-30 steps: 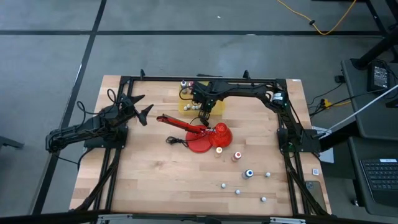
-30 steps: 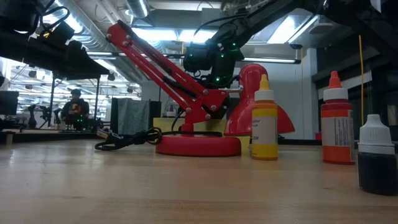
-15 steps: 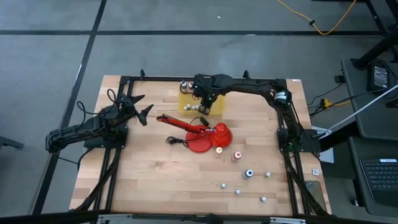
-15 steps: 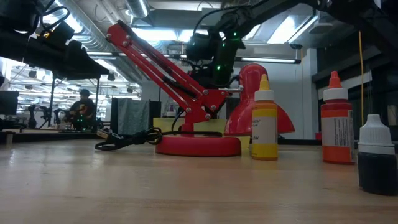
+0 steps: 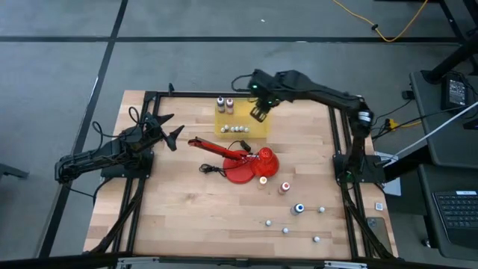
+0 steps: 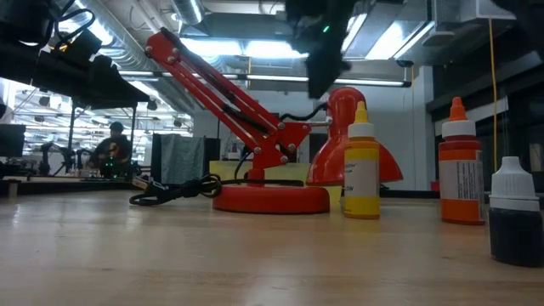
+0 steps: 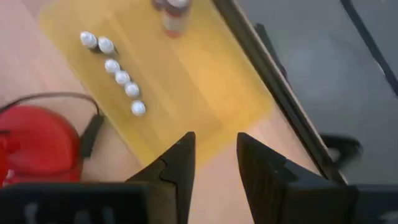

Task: Pick & Place food coloring
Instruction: Put the black food coloring bottle into the yellow bin

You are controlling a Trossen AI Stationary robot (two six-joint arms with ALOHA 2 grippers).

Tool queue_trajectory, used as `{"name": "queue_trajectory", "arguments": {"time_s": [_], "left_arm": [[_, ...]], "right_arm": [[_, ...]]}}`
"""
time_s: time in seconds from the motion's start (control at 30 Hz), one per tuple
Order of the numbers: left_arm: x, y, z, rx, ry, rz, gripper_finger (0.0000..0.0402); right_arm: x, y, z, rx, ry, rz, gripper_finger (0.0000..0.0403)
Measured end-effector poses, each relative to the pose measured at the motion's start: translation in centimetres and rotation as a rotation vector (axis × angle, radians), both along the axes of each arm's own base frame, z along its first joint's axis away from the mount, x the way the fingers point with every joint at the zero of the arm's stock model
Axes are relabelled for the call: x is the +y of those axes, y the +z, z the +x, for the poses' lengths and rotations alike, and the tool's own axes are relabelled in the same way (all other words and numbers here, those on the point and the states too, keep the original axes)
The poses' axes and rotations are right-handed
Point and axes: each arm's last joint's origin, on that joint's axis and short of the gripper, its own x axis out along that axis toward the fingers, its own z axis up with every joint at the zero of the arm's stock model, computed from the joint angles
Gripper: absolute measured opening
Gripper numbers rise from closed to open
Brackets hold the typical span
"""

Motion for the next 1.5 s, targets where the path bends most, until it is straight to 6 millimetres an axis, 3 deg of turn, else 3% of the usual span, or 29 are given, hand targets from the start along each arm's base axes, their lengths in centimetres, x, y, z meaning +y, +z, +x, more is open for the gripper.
{"name": "queue_trajectory", "arguments": {"time_s": [0.23,0.47,0.73,0.97,1.5], "left_arm": [[0.0,0.0,0.0,0.000,0.000,0.000,0.0319],[0.0,0.0,0.0,0.000,0.000,0.000,0.0319],[0.0,0.0,0.0,0.000,0.000,0.000,0.0319],[0.0,0.0,0.0,0.000,0.000,0.000,0.0319],[0.0,0.0,0.0,0.000,0.000,0.000,0.0319]], "right_arm": [[4.1,4.5,-5.0,0.025,-0.054,0.029,0.0199],[9.4,4.5,-10.1,0.137,0.055,0.072,0.0256],[14.7,1.9,-14.6,0.205,0.209,0.243,0.0259],[18.8,-1.4,-17.4,0.313,0.278,0.281,0.0259],[27.0,-8.6,-20.4,0.362,0.291,0.419,0.0259]]}}
